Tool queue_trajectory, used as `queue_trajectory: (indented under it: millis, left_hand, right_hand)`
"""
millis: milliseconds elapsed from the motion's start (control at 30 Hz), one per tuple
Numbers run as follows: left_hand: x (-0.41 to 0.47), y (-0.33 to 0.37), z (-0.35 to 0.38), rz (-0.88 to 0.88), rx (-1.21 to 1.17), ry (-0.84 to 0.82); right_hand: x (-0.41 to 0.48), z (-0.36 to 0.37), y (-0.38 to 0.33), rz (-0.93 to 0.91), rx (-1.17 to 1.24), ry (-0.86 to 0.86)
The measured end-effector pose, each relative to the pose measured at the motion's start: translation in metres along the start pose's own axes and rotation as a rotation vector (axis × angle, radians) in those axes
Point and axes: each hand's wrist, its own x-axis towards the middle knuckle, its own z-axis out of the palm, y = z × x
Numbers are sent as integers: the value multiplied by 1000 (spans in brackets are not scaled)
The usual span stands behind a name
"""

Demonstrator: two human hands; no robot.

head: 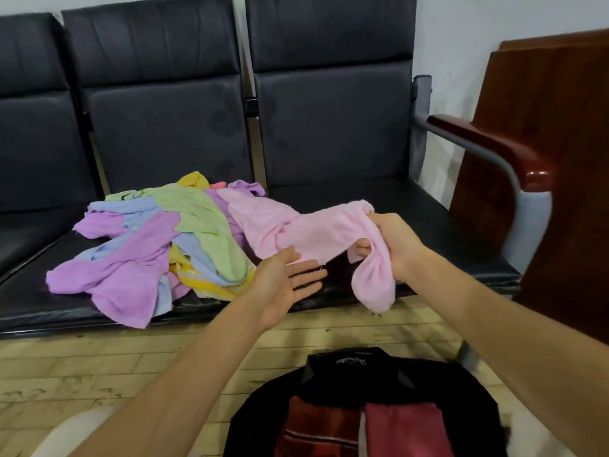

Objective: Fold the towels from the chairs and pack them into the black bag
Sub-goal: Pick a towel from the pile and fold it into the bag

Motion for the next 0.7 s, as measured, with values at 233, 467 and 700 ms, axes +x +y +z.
queue_trajectory:
  millis: [233,467,700]
  left_hand:
    - [17,-23,30,-129,-167,47]
    - [34,-42,44,11,176,272]
    - [50,-28,1,571,1549,501]
  right_hand:
    - [-27,-66,8,109,-7,-190]
    - [-34,-85,4,57,-335,-147]
    - [-40,-90,15,109,-1008,0]
